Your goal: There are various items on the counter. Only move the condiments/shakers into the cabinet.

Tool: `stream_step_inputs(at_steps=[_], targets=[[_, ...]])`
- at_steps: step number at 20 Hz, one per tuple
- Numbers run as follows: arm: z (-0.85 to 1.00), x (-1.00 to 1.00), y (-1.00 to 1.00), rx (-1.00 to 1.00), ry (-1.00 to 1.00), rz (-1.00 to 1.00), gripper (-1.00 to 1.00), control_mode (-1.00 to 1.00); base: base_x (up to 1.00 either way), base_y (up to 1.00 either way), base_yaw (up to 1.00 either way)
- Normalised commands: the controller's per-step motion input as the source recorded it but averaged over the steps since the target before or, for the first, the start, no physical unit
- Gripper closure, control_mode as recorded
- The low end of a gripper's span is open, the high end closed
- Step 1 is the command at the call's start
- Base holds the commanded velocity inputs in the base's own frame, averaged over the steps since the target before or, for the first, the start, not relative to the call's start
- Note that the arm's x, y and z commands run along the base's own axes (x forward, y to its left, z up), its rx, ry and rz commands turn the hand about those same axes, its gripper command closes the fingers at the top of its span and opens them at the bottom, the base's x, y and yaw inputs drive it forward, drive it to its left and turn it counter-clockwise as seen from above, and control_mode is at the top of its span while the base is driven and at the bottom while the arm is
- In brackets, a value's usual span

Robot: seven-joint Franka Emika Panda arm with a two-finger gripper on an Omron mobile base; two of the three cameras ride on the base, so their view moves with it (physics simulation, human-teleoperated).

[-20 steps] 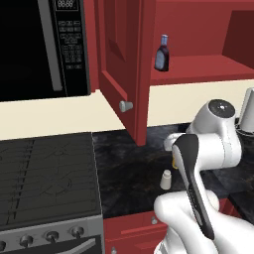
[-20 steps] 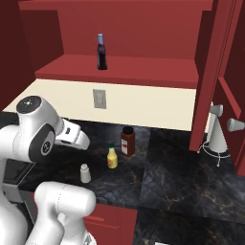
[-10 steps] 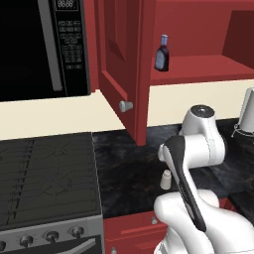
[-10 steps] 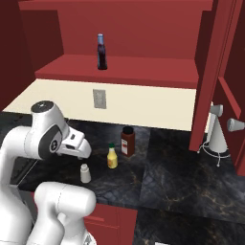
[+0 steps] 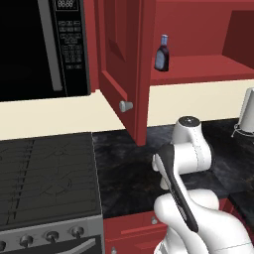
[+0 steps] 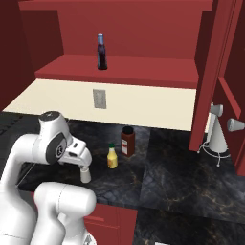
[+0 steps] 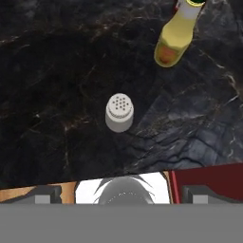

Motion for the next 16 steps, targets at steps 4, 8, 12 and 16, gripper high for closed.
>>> stream_step_inputs(at_steps=[4, 8, 12, 16], targets=[[-0.38, 0.24, 0.01, 0.0, 0.03, -0.01, -1.0, -1.0, 0.0, 0.0, 0.0], [-0.31, 0.25, 0.0, 0.0, 0.01, -0.01, -1.0, -1.0, 0.0, 0.0, 0.0], [-0.26, 0.22, 0.0, 0.0, 0.0, 0.0, -1.0, -1.0, 0.0, 0.0, 0.0], [-0.25, 0.15, 0.0, 0.0, 0.0, 0.0, -1.0, -1.0, 0.0, 0.0, 0.0]])
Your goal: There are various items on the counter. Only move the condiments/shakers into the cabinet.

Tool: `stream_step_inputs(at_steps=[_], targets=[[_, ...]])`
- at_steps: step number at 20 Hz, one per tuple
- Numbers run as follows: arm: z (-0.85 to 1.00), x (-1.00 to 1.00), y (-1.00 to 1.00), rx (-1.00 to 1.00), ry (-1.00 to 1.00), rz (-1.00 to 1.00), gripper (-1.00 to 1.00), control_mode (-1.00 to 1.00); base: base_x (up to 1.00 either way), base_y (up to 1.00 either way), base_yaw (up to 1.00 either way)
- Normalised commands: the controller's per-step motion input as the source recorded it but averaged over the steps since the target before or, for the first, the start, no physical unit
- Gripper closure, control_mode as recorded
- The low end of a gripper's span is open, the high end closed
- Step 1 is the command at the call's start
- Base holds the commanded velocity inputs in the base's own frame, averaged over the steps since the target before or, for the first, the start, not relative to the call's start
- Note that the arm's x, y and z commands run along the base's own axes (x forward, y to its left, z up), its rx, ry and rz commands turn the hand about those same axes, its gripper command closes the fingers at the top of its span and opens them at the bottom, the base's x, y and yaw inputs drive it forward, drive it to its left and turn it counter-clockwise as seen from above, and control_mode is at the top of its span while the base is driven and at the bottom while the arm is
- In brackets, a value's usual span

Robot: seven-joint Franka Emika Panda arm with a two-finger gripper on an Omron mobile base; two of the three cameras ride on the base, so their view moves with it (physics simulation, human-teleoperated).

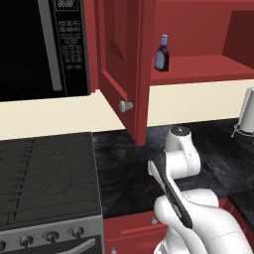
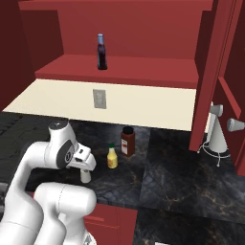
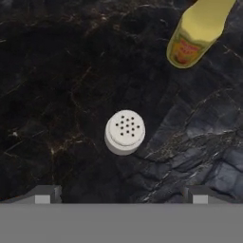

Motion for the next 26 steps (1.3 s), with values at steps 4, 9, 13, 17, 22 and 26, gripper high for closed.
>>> stream_step_inputs(at_steps=[4, 9, 13, 17, 22, 26], targets=[[-0.23, 0.09, 0.0, 0.0, 0.0, 0.0, -1.0, -1.0, 0.0, 0.0, 0.0], [-0.19, 0.1, 0.0, 0.0, 0.0, 0.0, -1.0, -1.0, 0.0, 0.0, 0.0], [-0.29, 0.06, 0.0, 0.0, 0.0, 0.0, -1.0, -1.0, 0.0, 0.0, 0.0], [-0.27, 0.11, -0.03, 0.0, 0.0, 0.0, -1.0, -1.0, 0.0, 0.0, 0.0], [-0.23, 0.03, -0.08, 0.0, 0.0, 0.0, -1.0, -1.0, 0.0, 0.0, 0.0], [-0.29, 0.0, -0.18, 0.0, 0.0, 0.0, -1.0, -1.0, 0.0, 0.0, 0.0]])
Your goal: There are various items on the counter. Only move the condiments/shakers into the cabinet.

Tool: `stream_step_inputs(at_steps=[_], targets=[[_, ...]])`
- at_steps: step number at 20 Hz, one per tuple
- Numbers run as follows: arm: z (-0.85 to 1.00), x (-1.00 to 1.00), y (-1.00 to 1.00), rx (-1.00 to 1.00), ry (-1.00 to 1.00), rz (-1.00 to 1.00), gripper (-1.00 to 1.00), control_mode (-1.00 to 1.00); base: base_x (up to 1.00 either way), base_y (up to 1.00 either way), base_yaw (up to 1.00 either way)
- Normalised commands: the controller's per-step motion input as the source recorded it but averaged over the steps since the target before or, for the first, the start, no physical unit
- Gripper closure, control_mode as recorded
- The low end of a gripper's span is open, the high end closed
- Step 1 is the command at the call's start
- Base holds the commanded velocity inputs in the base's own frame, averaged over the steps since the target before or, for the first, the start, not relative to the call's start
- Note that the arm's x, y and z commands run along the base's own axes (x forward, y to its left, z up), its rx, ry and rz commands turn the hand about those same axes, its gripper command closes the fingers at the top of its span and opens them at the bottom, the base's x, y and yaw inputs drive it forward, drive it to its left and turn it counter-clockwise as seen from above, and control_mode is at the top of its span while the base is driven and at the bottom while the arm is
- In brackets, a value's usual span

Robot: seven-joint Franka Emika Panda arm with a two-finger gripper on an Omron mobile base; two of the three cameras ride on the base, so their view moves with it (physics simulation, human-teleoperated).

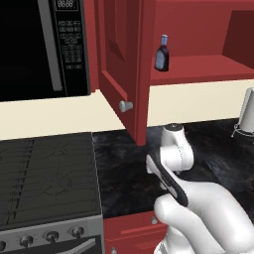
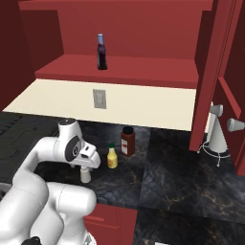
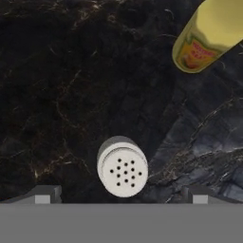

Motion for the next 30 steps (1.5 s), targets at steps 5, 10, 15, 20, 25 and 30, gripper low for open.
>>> stream_step_inputs(at_steps=[5, 10, 15, 20, 25, 30], targets=[[-0.32, 0.0, -0.1, 0.0, 0.0, 0.0, -1.0, -1.0, 0.0, 0.0, 0.0], [-0.41, 0.0, 0.0, 0.0, 0.01, 0.0, -1.0, -1.0, 0.0, 0.0, 0.0], [-0.46, 0.0, 0.0, 0.0, 0.03, 0.0, -1.0, -1.0, 0.0, 0.0, 0.0], [-0.37, -0.12, 0.0, 0.0, 0.01, 0.0, 1.0, -1.0, 0.0, 0.0, 0.0], [-0.12, -0.48, 0.0, 0.0, 0.0, 0.0, 1.0, -1.0, 0.0, 0.0, 0.0], [0.01, -0.44, 0.0, 0.0, 0.0, -0.01, 1.0, -1.0, 0.0, 0.0, 0.0]])
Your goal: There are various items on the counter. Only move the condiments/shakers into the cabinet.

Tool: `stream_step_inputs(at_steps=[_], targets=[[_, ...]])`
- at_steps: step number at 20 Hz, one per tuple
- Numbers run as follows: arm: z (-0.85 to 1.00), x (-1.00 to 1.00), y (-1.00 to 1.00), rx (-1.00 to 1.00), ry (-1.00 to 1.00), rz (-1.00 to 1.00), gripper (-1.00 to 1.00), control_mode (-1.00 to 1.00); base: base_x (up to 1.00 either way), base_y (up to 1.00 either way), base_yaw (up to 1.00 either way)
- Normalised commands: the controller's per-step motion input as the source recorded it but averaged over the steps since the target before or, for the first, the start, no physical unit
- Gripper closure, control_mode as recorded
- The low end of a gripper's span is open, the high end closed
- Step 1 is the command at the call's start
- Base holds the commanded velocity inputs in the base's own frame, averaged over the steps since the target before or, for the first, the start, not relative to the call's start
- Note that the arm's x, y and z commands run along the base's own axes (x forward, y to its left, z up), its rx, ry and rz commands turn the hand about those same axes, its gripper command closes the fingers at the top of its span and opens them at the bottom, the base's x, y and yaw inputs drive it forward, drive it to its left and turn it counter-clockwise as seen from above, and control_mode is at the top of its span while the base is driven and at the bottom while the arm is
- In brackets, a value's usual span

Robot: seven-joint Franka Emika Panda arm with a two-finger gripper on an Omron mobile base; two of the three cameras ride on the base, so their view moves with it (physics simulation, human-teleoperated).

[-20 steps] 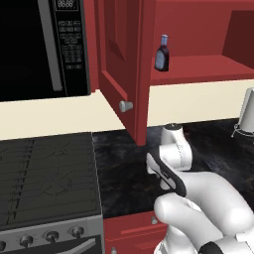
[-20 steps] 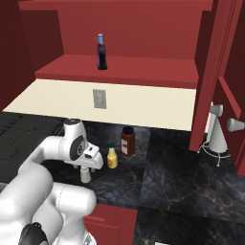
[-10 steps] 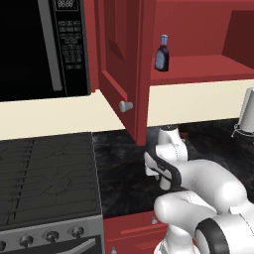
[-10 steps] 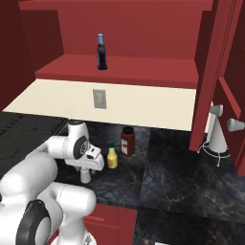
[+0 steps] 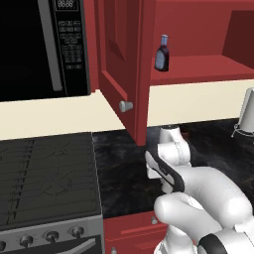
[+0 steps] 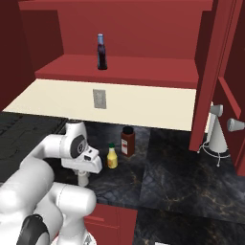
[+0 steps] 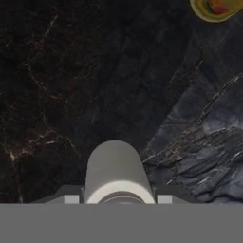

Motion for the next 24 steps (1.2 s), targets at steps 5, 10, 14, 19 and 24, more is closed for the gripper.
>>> stream_step_inputs(at_steps=[5, 10, 14, 19, 24], targets=[[0.59, -0.16, 0.0, 0.04, -0.1, -0.05, 1.0, -1.0, 0.0, 0.0, 0.0], [1.0, -0.05, 0.0, 0.08, -0.25, -0.07, 1.0, -1.0, 0.0, 0.0, 0.0], [1.0, 0.0, 0.0, 0.05, -0.24, -0.11, 1.0, -1.0, 0.0, 0.0, 0.0], [1.0, 0.01, 0.0, 0.01, -0.1, -0.17, 1.0, -1.0, 0.0, 0.0, 0.0], [1.0, 0.04, 0.0, 0.01, 0.0, -0.21, 1.0, -1.0, 0.0, 0.0, 0.0]])
